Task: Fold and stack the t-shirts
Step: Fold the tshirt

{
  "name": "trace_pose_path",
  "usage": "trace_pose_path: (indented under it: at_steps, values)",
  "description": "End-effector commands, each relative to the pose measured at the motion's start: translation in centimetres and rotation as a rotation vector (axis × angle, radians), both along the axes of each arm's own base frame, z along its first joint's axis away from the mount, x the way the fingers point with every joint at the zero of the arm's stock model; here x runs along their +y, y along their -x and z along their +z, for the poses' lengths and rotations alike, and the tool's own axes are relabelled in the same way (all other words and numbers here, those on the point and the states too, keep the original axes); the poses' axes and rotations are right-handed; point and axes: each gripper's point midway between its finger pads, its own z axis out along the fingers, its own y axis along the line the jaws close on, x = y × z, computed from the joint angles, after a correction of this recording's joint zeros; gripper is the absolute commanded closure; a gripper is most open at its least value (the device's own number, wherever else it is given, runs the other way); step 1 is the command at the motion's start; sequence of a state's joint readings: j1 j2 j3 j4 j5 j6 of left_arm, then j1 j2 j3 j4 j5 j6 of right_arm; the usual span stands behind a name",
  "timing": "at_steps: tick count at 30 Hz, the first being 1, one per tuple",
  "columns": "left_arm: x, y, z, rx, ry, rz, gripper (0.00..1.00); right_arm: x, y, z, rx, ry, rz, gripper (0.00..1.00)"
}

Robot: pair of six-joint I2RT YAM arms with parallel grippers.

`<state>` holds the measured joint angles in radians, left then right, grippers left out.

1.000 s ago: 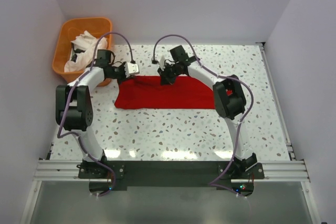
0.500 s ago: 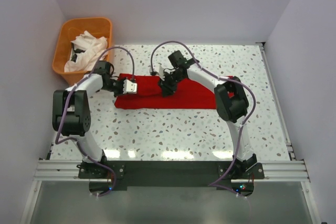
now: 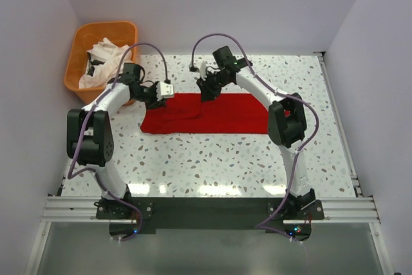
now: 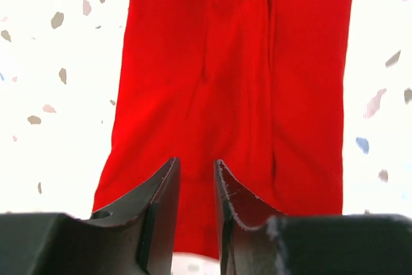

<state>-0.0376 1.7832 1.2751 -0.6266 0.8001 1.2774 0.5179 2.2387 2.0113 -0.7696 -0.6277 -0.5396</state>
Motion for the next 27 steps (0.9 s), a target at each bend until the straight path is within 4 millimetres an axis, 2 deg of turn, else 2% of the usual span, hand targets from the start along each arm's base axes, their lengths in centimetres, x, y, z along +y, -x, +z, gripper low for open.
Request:
trace_pose_path:
  at_steps: [1,3,4,9,11,13,14,16,17,21,23,25,26,27]
  values:
    - [-2.7,-1.0,-0.5,0.097,0.02,0.103,0.69,-1.6,-0.8,-0.9,0.075,0.057,-0.113,0.75]
    - [-3.2,-1.1,-1.7,0.136,-0.01,0.144,0.69,-3.7,-1.2,-0.9,0.084,0.097,-0.169,0.76]
    - [-3.4,-1.1,-2.5,0.144,-0.045,0.163,0.69,-4.8,-0.7,-1.4,0.109,0.12,-0.191,0.76]
    - [-3.7,-0.8,-6.3,0.267,-0.14,0.245,0.71,-11.7,-0.5,-2.4,0.139,0.226,-0.346,0.75]
    - [-3.3,-0.2,-7.5,0.315,-0.187,0.269,0.71,-14.9,-0.9,-2.2,0.132,0.279,-0.413,0.75]
    - [-2.9,0.3,-9.1,0.348,-0.232,0.28,0.73,-17.0,-0.6,-2.4,0.139,0.327,-0.437,0.75]
    - [-2.8,0.5,-9.4,0.35,-0.241,0.281,0.73,-19.0,-1.0,-2.2,0.116,0.362,-0.476,0.75]
    - [-2.1,0.7,-10.3,0.339,-0.281,0.288,0.73,-21.0,-1.0,-3.1,0.102,0.402,-0.493,0.75]
    - [-1.9,0.6,-10.9,0.343,-0.297,0.302,0.73,-22.9,-1.5,-3.3,0.076,0.44,-0.519,0.75]
    - [-1.3,-1.4,-11.7,0.341,-0.35,0.346,0.73,-26.8,-2.2,-5.2,0.059,0.53,-0.56,0.75]
    - [-1.1,-2.4,-12.3,0.335,-0.371,0.359,0.73,-27.7,-2.1,-6.0,0.063,0.567,-0.553,0.75]
    - [-1.3,-4.8,-11.6,0.292,-0.363,0.38,0.73,-28.2,-1.6,-6.9,0.073,0.603,-0.535,0.75]
    - [-1.4,-5.2,-12.4,0.309,-0.371,0.384,0.73,-28.4,-1.4,-7.3,0.078,0.615,-0.524,0.75]
    - [-1.7,-6.9,-11.5,0.276,-0.356,0.394,0.73,-28.6,-1.0,-7.9,0.092,0.633,-0.517,0.75]
